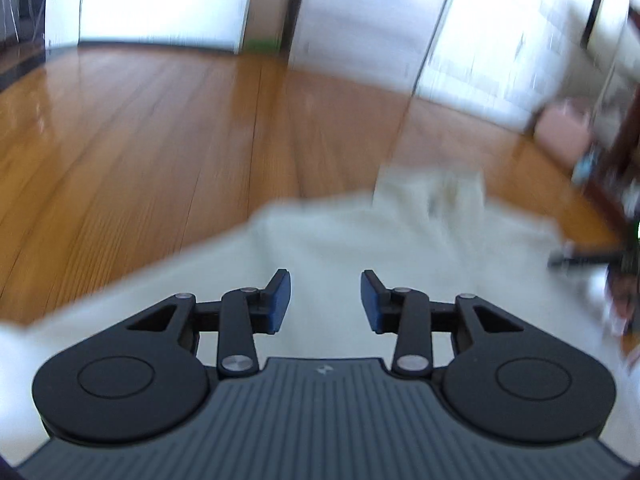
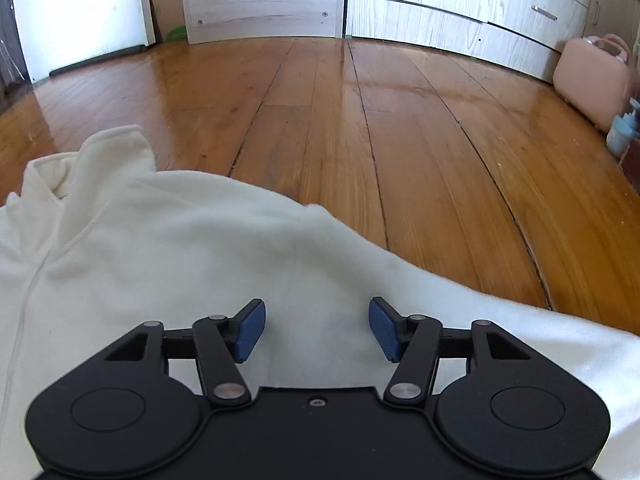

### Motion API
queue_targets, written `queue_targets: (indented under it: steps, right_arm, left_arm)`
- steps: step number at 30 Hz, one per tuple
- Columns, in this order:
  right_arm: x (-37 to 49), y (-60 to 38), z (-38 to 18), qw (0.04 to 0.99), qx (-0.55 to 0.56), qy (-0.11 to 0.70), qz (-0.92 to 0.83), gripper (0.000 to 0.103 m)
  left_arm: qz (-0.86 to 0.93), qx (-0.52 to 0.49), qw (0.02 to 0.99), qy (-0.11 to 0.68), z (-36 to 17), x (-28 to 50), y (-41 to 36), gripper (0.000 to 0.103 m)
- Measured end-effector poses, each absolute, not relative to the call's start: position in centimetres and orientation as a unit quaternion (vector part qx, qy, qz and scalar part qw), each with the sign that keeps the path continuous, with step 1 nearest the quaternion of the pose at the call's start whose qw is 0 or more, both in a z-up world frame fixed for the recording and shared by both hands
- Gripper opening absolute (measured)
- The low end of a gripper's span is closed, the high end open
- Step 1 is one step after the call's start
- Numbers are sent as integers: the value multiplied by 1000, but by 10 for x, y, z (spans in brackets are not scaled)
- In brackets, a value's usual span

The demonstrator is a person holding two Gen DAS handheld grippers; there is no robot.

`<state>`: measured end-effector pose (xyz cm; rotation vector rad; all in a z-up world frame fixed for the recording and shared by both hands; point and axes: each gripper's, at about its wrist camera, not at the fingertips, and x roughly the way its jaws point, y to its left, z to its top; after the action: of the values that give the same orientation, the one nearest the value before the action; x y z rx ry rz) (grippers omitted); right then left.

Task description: Fold clothes

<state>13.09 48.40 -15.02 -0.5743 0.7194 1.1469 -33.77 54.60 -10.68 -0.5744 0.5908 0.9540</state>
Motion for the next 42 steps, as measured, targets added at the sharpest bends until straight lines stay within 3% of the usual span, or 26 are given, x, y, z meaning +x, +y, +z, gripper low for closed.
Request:
queue_targets:
  steps: [5, 9, 11, 17, 21, 23, 26, 28, 29, 30, 31, 32, 37, 39, 42]
  right_arm:
    - [123, 484, -147, 781, -296, 301, 460, 57]
    - [84, 464, -125, 798, -331, 266, 428, 59]
    - [63, 447, -112, 787, -338, 265, 443, 59]
    - [-30, 364, -89, 606, -280, 361, 651, 59]
    - [-135, 307, -84, 464, -327, 318, 759, 59]
    - [-176, 288, -83, 414, -354, 294, 785, 59]
    - [-233, 263, -84, 347, -396, 256, 811, 59]
    - [-260, 246, -86, 313, -421, 217, 823, 59]
    - [-270, 239, -86, 294, -426, 199, 833, 59]
    - [-278, 234, -85, 277, -428, 187, 840, 59]
    - [-286, 230, -86, 263, -426, 184, 846, 59]
    - [-292, 228, -88, 253, -428, 182, 848, 60]
    - [-315, 229, -108, 256, -452, 162, 839, 60]
    - [-310, 231, -111, 280, -448, 154, 835, 22]
    - [-283, 236, -102, 315, -401, 181, 841, 10]
  left_arm:
    - [557, -312, 643, 423, -154, -358, 523, 39]
    - [601, -275, 626, 415, -129, -370, 493, 43]
    - [605, -261, 631, 409, -117, -370, 470, 56]
    - [472, -457, 667, 353, -132, -390, 418, 58]
    - [417, -512, 654, 369, -151, -393, 392, 62]
    - [407, -511, 658, 374, -149, -395, 380, 79]
    - [382, -543, 653, 365, -154, -403, 365, 79]
    - [369, -555, 660, 347, -155, -406, 362, 74]
    - [362, -561, 664, 337, -154, -408, 361, 56]
    - [354, -566, 672, 319, -153, -407, 361, 47]
    - [346, -571, 680, 301, -151, -406, 361, 31]
    - [338, -576, 688, 283, -149, -406, 361, 26]
    - [309, -583, 706, 256, -149, -395, 367, 26]
    - [308, -577, 709, 263, -151, -388, 370, 25]
    - [301, -567, 722, 258, -148, -381, 373, 25]
